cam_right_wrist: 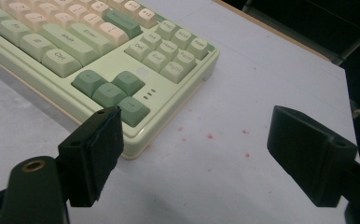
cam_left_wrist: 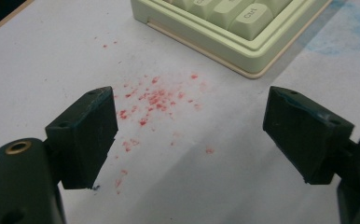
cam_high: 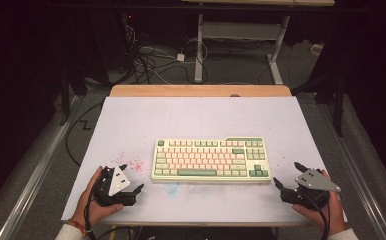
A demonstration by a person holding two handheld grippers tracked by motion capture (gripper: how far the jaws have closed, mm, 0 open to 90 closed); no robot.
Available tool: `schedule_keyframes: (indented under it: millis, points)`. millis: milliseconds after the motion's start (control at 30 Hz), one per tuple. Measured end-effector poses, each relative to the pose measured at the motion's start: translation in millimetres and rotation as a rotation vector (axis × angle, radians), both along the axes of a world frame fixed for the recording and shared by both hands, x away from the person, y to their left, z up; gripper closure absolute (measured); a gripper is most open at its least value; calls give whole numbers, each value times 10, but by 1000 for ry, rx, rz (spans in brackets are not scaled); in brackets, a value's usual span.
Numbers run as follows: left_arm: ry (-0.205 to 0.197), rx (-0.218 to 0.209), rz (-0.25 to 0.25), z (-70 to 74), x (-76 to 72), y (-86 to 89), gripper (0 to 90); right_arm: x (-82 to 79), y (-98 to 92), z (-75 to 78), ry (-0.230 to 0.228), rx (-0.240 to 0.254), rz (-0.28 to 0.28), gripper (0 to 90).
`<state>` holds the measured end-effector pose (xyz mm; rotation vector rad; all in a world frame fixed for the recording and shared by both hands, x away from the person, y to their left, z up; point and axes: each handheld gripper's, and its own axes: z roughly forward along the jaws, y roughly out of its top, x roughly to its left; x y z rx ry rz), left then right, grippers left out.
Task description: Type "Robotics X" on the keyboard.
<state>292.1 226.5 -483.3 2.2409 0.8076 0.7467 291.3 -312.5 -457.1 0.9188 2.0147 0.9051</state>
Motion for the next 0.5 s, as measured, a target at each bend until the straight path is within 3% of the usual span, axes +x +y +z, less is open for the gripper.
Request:
schedule_keyframes:
  millis: [500]
  points:
    - [2, 5, 0, 6, 22, -20, 165, 17, -24, -18, 4, -5, 2, 184]
